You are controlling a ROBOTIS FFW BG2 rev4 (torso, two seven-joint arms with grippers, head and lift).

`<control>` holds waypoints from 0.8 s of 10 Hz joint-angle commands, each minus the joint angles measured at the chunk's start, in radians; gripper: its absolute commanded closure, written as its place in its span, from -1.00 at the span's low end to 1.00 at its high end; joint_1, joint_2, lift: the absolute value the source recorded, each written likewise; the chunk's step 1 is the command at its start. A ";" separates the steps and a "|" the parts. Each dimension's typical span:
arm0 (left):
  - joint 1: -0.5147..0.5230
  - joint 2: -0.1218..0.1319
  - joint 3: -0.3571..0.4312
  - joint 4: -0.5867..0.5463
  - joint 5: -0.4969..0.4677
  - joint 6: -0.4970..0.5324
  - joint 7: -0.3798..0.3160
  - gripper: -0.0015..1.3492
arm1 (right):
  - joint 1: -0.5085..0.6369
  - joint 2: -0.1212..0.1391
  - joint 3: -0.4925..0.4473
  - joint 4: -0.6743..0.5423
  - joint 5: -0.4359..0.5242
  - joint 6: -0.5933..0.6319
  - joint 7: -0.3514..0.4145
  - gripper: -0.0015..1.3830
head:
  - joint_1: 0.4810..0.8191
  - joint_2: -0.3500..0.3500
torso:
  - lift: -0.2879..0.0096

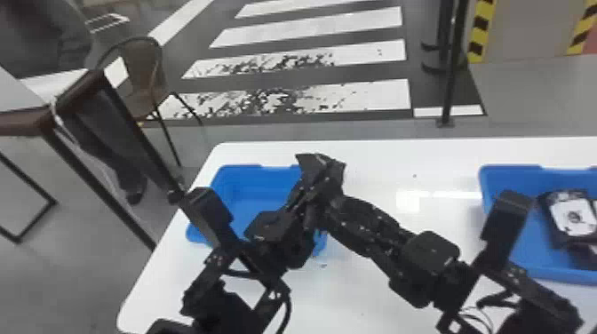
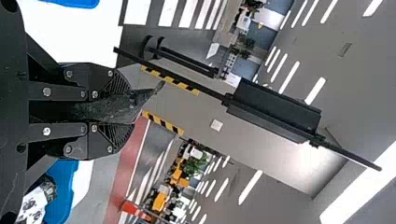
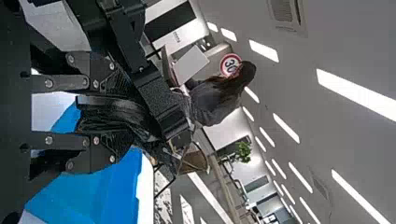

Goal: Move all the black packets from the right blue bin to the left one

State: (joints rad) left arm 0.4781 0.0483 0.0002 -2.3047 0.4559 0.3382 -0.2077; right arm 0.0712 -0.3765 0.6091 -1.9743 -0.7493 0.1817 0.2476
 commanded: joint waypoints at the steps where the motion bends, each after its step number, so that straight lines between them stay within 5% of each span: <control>1: -0.012 -0.008 0.042 0.031 -0.019 -0.039 0.008 0.80 | 0.032 0.001 -0.019 -0.015 -0.006 -0.003 -0.016 -0.83 | 0.27 0.83 | -0.01; 7: -0.336 -0.004 0.165 0.600 -0.486 -0.427 0.120 0.76 | 0.103 0.021 -0.124 -0.044 0.000 0.005 -0.040 -0.78 | 0.27 1.00 | -0.01; 8: -0.328 -0.002 0.163 0.612 -0.476 -0.431 0.123 0.19 | 0.115 0.025 -0.152 -0.052 0.012 0.012 -0.045 -0.78 | 0.27 1.00 | -0.01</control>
State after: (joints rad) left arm 0.1500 0.0450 0.1646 -1.7074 -0.0150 -0.0813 -0.0845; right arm 0.1794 -0.3546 0.4729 -2.0219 -0.7446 0.1887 0.2030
